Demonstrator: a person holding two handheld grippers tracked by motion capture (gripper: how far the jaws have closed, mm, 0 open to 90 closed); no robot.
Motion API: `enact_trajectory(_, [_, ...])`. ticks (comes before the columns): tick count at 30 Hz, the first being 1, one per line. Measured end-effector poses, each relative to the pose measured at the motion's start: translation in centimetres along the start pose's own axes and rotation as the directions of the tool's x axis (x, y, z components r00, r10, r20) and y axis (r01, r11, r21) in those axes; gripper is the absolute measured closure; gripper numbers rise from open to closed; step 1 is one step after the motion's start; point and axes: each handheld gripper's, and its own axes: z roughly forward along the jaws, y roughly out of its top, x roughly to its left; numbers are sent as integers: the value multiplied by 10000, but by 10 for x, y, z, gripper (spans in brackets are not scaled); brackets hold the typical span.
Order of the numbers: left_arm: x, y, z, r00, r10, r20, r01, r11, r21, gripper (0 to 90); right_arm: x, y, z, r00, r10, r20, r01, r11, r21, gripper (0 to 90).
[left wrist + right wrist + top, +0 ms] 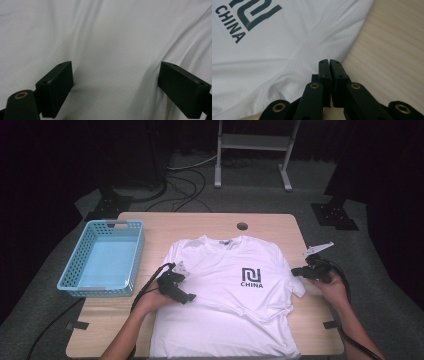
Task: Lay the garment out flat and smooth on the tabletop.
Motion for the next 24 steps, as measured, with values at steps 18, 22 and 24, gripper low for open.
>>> enact_trajectory(18, [-21,-24,-18,10000,-60,-61,61,10000,79,123,35,-26,-2,9991,-50,-414,39,9996,-273,879])
enact_trajectory(22, [-27,-30,-24,10000,49,64,-50,9998,216,123,49,-31,-3,9972,-241,-701,216,9991,-375,875])
enact_trajectory(24, [-28,-32,-25,9999,88,130,-92,9997,239,123,54,-32,-4,9965,-308,-781,278,9988,-392,839])
